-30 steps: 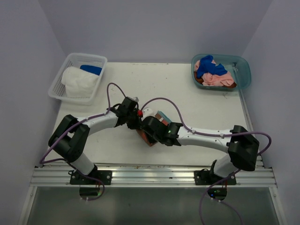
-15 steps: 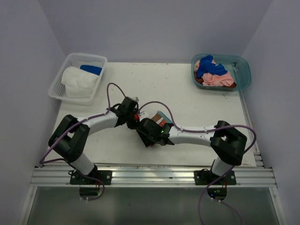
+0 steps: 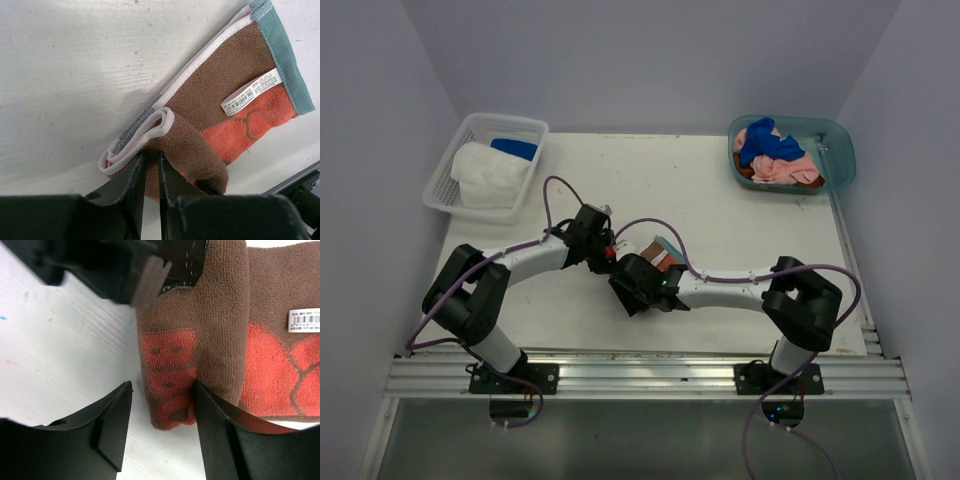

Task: Roll the towels
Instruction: Roll the towel

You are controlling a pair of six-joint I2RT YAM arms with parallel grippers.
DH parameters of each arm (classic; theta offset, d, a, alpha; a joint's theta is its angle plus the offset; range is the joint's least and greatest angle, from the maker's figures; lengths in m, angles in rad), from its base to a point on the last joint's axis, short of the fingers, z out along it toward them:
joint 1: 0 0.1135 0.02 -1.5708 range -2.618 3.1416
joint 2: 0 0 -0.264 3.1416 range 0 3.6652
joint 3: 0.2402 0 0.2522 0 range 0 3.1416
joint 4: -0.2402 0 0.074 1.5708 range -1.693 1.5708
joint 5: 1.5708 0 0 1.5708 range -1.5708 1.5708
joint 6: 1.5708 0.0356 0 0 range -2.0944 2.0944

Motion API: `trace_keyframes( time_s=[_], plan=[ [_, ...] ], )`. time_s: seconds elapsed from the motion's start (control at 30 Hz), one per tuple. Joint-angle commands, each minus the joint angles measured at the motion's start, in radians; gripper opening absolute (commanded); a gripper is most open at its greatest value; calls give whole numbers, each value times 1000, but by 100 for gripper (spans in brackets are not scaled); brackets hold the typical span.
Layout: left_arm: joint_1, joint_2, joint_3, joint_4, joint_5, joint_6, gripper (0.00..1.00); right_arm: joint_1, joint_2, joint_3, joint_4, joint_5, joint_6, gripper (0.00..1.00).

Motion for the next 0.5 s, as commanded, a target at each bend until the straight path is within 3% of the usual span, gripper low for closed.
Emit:
trace_keyframes(
  time_s=[0.0, 0.23, 0.47],
  plan=[
    [13, -20, 9, 5, -6, 27, 19, 4, 58, -32, 31, 24, -4, 55],
    [26, -14, 7, 11, 15, 27, 19, 9, 89, -91, 80, 109, 49, 37],
    [74, -64, 21, -24, 32, 47, 22, 6, 34, -102, 92, 52, 53, 1]
  ],
)
